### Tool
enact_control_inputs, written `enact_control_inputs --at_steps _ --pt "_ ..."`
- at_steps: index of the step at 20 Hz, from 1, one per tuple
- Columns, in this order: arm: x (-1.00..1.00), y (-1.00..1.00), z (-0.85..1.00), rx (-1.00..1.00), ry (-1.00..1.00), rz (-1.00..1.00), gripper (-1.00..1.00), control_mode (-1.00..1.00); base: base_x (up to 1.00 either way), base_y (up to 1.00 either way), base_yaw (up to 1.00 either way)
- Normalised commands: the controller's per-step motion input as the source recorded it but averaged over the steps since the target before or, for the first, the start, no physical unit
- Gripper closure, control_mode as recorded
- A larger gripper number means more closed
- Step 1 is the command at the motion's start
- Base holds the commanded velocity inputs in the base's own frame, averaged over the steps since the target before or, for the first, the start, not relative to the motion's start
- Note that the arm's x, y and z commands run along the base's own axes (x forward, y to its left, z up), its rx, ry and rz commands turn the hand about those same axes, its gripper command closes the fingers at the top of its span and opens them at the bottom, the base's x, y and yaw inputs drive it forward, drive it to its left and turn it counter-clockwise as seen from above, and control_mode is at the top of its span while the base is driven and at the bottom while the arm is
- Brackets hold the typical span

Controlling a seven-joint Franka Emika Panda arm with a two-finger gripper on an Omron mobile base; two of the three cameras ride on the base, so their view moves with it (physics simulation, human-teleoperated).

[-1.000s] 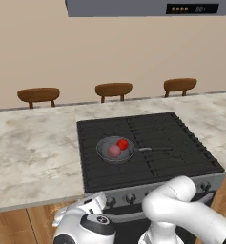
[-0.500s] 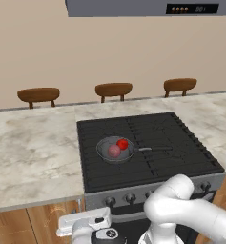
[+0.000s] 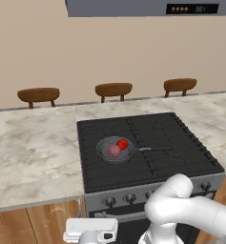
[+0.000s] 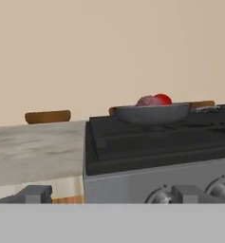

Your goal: Place the pan on the front left burner on the stove. Then place the tomato and the onion in the pan and turn on the front left burner.

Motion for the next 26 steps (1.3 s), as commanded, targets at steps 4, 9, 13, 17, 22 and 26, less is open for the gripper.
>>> enact_control_inputs --at_steps 4,9,13,17,22,26 --pt "-0.01 -0.10 0.00 0.07 -0.16 -0.15 -1.00 -1.00 0.00 0.00 0.00" --pt "0.00 -0.14 -0.04 0.07 -0.07 -0.10 -1.00 -1.00 0.00 0.00 0.00" --pt "0.00 -0.17 -0.07 0.06 0.00 -0.01 -1.00 -1.00 0.00 0.00 0.00" --pt "0.05 -0.24 0.00 0.03 0.00 0.00 -1.00 -1.00 0.00 0.00 0.00" --pt "0.05 -0.27 0.00 0.02 0.00 0.04 -1.00 -1.00 0.00 0.00 0.00" --pt "0.03 -0.31 0.00 0.00 0.01 0.06 -1.00 -1.00 0.00 0.00 0.00"
